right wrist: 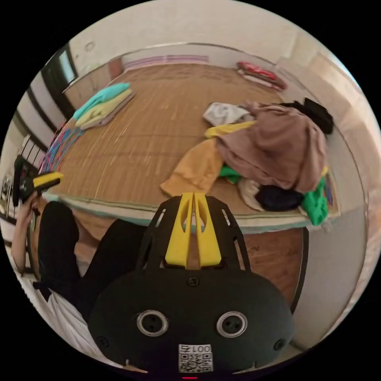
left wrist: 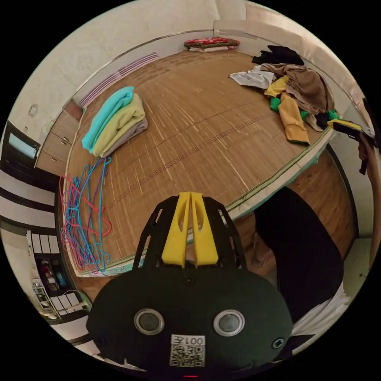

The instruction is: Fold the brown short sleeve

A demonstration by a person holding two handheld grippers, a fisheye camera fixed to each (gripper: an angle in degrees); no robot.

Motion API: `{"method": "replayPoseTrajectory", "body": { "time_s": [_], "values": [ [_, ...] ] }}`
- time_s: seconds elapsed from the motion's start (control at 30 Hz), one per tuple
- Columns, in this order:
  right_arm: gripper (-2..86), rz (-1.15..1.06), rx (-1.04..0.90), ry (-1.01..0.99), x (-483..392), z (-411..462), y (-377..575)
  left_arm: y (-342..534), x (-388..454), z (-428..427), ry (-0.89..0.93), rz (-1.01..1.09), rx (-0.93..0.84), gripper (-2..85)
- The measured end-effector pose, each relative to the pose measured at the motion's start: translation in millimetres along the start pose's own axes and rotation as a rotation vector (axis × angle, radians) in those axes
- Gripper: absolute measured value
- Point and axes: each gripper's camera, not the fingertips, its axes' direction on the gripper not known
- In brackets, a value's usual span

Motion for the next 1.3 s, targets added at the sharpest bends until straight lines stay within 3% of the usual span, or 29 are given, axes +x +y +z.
{"method": "replayPoseTrajectory", "body": {
  "time_s": [0.13, 0.37, 0.57, 0.7, 0.8, 0.93, 1.13, 1.3],
  "values": [
    [1.0, 0.052, 0.055, -0.028, 63, -22, 27, 1, 31, -10, 0.086, 0.015, 0.009, -1.0],
    [7.6, 0.134, 0.121, 0.094, 132, -38, 22, 33, 21, -22, 0.021, -0.086, -0.062, -1.0],
    [10.8, 0.192, 0.072, 0.218, 182, -34, -5, 85, -19, -54, 0.048, -0.264, -0.006, -1.0],
    [6.3, 0.188, -0.031, 0.226, 195, -17, -1, 108, -27, -56, 0.014, -0.343, -0.029, -1.0],
    [3.6, 0.237, 0.178, 0.352, 178, -45, 34, 115, -23, -46, 0.042, -0.352, -0.069, -1.0],
    [2.2, 0.139, 0.467, 0.276, 135, -104, 92, 117, -13, -33, 0.167, -0.332, -0.084, -1.0],
    [1.6, -0.006, 0.675, 0.146, 82, -196, 132, 109, 32, -34, 0.323, -0.186, -0.05, -1.0],
    [1.5, -0.152, 0.775, 0.074, 31, -257, 154, 125, 79, -49, 0.304, -0.052, -0.015, -0.9]
  ]
}}
